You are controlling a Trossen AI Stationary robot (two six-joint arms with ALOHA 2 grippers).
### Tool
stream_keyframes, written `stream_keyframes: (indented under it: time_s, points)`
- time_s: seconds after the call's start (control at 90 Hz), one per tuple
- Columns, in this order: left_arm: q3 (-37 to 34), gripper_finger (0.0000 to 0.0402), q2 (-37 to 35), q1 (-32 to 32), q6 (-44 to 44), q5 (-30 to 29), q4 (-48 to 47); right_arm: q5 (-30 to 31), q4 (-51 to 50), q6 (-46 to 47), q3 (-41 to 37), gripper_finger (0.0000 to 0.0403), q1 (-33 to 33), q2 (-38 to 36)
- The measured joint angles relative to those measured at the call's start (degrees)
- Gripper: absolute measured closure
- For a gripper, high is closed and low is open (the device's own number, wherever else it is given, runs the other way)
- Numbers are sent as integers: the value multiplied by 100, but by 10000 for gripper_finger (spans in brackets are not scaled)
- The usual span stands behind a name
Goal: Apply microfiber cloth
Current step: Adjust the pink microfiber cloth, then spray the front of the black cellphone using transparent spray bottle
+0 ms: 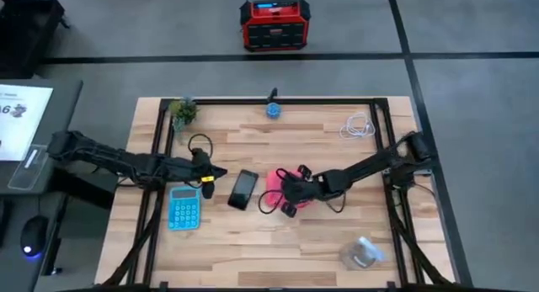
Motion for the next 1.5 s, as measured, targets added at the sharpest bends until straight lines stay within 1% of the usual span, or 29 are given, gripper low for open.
stream_keyframes:
  time_s: [0.111, 0.211, 0.289, 0.356, 0.511, 0.633, 0.733, 0.833, 0.933, 1.011, 1.089, 1.144, 1.244, 1.344, 1.4, 1.456, 1.5]
  points:
    - [239, 402, 533, -8, -613, 52, 20, -53, -153, -140, -4, 334, -84, -361]
    - [259, 401, 930, -7, -1318, 121, -2, -105, 11, -326, -4, 334, -175, -430]
    - [225, 395, 1203, 0, -1688, 201, -52, -357, 76, -389, -4, 331, -261, -335]
    - [222, 381, 1436, 0, -1867, 227, -14, -700, 228, -390, -4, 327, -325, -151]
    - [222, 336, 1899, 0, -1934, 227, -7, -1081, 658, -388, -6, 310, -387, 322]
    - [222, 303, 2102, -12, -1889, 227, 3, -1221, 679, -392, -8, 294, -387, 429]
    - [222, 288, 2110, -81, -1961, 224, 26, -1295, 687, -611, -8, 280, -385, 220]
    - [227, 284, 2083, -199, -1999, 223, 9, -1294, 665, -823, -6, 264, -387, -152]
    - [227, 283, 2057, -352, -2043, 215, 82, -1410, 89, -881, -7, 247, -309, -638]
    - [227, 283, 2059, -501, -2067, 209, 163, -1472, -445, -1077, -8, 236, -53, -1134]
    - [227, 283, 2063, -652, -2067, 116, 389, -1692, -826, -1436, -8, 229, 323, -1756]
    - [227, 283, 2063, -753, -2064, 23, 511, -1807, -1034, -1527, -8, 227, 610, -2217]
    - [227, 283, 2066, -933, -2055, -218, 719, -1959, -1227, -1550, -8, 227, 1195, -3059]
    - [227, 283, 2066, -1063, -1995, -363, 769, -2079, -1067, -2071, -6, 230, 1962, -3781]
    - [227, 283, 2066, -1106, -2025, -400, 769, -1934, -845, -2115, -6, 231, 2438, -4079]
    - [227, 283, 2066, -1132, -2048, -417, 765, -1494, -539, -2058, -6, 231, 2891, -4270]
    - [227, 283, 2066, -1143, -2068, -424, 765, -1030, -311, -2015, 3, 230, 3211, -4355]
